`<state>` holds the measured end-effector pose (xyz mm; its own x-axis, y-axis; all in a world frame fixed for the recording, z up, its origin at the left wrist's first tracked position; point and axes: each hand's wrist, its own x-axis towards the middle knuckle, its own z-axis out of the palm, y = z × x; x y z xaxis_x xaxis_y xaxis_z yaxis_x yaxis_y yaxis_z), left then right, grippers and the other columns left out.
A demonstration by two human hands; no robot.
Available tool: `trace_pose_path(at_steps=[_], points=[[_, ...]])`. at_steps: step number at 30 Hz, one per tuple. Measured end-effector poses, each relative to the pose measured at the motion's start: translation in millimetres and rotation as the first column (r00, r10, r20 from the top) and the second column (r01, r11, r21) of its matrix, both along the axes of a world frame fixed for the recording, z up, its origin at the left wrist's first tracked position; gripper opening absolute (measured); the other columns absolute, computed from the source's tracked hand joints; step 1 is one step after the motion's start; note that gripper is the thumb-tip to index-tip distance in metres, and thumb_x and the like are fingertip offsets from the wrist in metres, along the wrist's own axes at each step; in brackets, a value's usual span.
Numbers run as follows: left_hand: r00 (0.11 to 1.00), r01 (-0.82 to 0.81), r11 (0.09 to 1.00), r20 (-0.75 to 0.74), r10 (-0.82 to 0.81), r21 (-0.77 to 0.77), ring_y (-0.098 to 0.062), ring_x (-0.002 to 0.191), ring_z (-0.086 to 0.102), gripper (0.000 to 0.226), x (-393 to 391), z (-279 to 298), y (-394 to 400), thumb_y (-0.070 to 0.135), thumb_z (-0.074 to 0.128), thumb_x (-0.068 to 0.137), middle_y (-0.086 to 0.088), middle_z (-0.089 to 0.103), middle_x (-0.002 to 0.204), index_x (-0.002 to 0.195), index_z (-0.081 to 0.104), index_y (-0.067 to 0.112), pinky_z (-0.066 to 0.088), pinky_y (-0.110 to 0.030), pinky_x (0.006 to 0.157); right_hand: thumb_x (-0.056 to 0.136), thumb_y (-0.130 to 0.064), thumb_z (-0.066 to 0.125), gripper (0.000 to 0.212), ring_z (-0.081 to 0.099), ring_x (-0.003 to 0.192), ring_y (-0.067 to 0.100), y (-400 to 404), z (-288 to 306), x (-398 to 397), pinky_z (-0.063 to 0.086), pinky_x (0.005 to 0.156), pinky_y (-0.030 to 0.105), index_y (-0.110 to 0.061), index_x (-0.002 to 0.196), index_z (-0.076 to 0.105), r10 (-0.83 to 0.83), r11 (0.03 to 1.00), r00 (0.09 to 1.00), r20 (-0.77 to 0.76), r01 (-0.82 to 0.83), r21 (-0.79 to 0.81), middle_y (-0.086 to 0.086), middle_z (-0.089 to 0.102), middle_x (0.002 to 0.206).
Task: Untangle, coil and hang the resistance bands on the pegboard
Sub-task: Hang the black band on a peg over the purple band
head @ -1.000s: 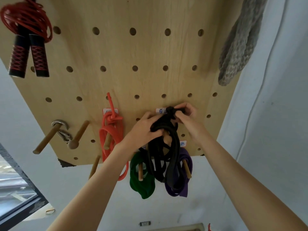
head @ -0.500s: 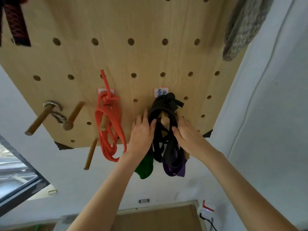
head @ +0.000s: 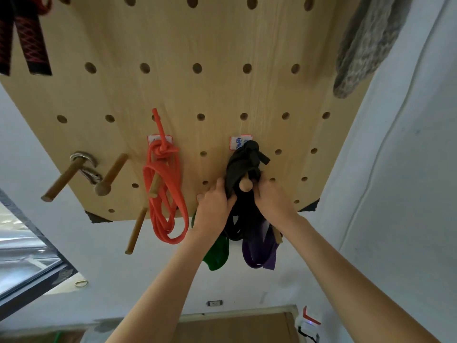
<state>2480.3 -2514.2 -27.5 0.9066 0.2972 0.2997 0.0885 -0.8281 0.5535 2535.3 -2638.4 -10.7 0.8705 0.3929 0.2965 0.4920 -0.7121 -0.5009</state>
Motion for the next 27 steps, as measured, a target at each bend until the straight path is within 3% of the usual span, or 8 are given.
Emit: trace_pose_path(at_steps=[3, 8, 13, 16, 18, 20, 24, 27], points=[[0.996, 0.066, 0.997, -0.05, -0.068, -0.044, -0.022, 0.068, 0.057, 0.023, 6, -6, 0, 0.02, 0.044, 0.097, -0.006, 0.056, 0.081, 0.113, 0.045, 0.002, 0.039, -0.005, 0.066, 0.1, -0.028, 0.033, 0.028, 0.062, 0.071, 0.031, -6, -14, -13, 0.041, 0.057, 0.034, -0.003, 0.107, 0.046, 0.052, 0.993, 0.996, 0.068, -0.045, -0.107, 0.014, 0.061, 0.078], [0.992, 0.087, 0.931, -0.06, -0.115, -0.355, -0.004, 0.054, 0.045, 0.027, 3, -15, 8, 0.025, 0.05, 0.095, 0.006, 0.045, 0.059, 0.071, 0.045, 0.013, 0.036, -0.003, 0.055, 0.102, -0.027, 0.028, 0.031, 0.062, 0.081, 0.029, 0, -17, -8, 0.039, 0.059, 0.032, -0.003, 0.118, 0.04, -0.004, 0.961, 0.995, 0.099, 0.032, -0.275, 0.013, 0.053, 0.078], [0.995, 0.049, 0.872, -0.051, -0.085, -0.487, -0.013, 0.073, 0.06, 0.024, -6, -25, 8, 0.032, 0.056, 0.09, 0.0, 0.062, 0.077, 0.092, 0.055, 0.009, 0.046, -0.015, 0.062, 0.099, -0.021, 0.04, 0.021, 0.061, 0.066, 0.027, -12, -22, -20, 0.051, 0.058, 0.033, -0.002, 0.106, 0.049, 0.063, 0.987, 0.994, -0.092, -0.049, 0.151, 0.017, 0.061, 0.08], [0.982, 0.03, 0.708, -0.113, -0.154, -0.706, -0.024, 0.098, 0.062, 0.029, -10, -25, -8, 0.029, 0.059, 0.089, -0.011, 0.067, 0.104, 0.111, 0.059, 0.01, 0.051, -0.032, 0.086, 0.095, -0.016, 0.051, 0.006, 0.06, 0.051, 0.008, -13, -21, -24, 0.045, 0.044, 0.012, -0.011, 0.098, 0.048, 0.13, 0.939, 0.948, -0.291, -0.023, 0.344, 0.011, 0.06, 0.078], [0.974, 0.065, 0.83, -0.147, -0.174, -0.554, -0.028, 0.104, 0.059, 0.035, -10, -29, -12, 0.027, 0.057, 0.091, -0.015, 0.063, 0.112, 0.118, 0.054, 0.006, 0.047, -0.036, 0.092, 0.09, -0.012, 0.059, 0.011, 0.06, 0.057, 0.015, -12, -21, -20, 0.041, 0.043, 0.008, -0.011, 0.097, 0.051, 0.109, 0.944, 0.945, -0.307, -0.002, 0.33, 0.017, 0.061, 0.09], [0.977, 0.123, 0.958, -0.136, -0.162, -0.258, -0.032, 0.106, 0.057, 0.039, -8, -31, -4, 0.029, 0.055, 0.091, -0.019, 0.062, 0.111, 0.117, 0.054, 0.0, 0.043, -0.04, 0.095, 0.083, -0.009, 0.066, 0.023, 0.057, 0.076, 0.021, -14, -22, -20, 0.039, 0.05, 0.01, -0.005, 0.103, 0.056, 0.061, 0.969, 0.966, -0.253, 0.004, 0.249, 0.013, 0.056, 0.096], [0.935, 0.29, 0.942, -0.261, -0.241, 0.171, -0.031, 0.12, 0.047, 0.051, -9, -32, 22, 0.044, 0.056, 0.087, -0.012, 0.059, 0.121, 0.124, 0.053, 0.01, 0.029, -0.041, 0.107, 0.082, -0.009, 0.066, 0.035, 0.054, 0.101, 0.033, -14, -31, -24, 0.034, 0.069, 0.015, 0.001, 0.114, 0.055, 0.018, 0.992, 0.981, -0.194, 0.006, 0.122, 0.015, 0.061, 0.103], [0.93, 0.308, 0.936, -0.26, -0.258, 0.173, -0.027, 0.104, 0.058, 0.045, -11, -30, 27, 0.044, 0.064, 0.082, -0.009, 0.065, 0.109, 0.114, 0.056, 0.012, 0.041, -0.035, 0.093, 0.086, -0.009, 0.062, 0.036, 0.058, 0.101, 0.033, -11, -38, -27, 0.04, 0.064, 0.007, -0.003, 0.12, 0.052, 0.025, 0.984, 0.967, -0.254, 0.021, 0.178, 0.011, 0.062, 0.105]])
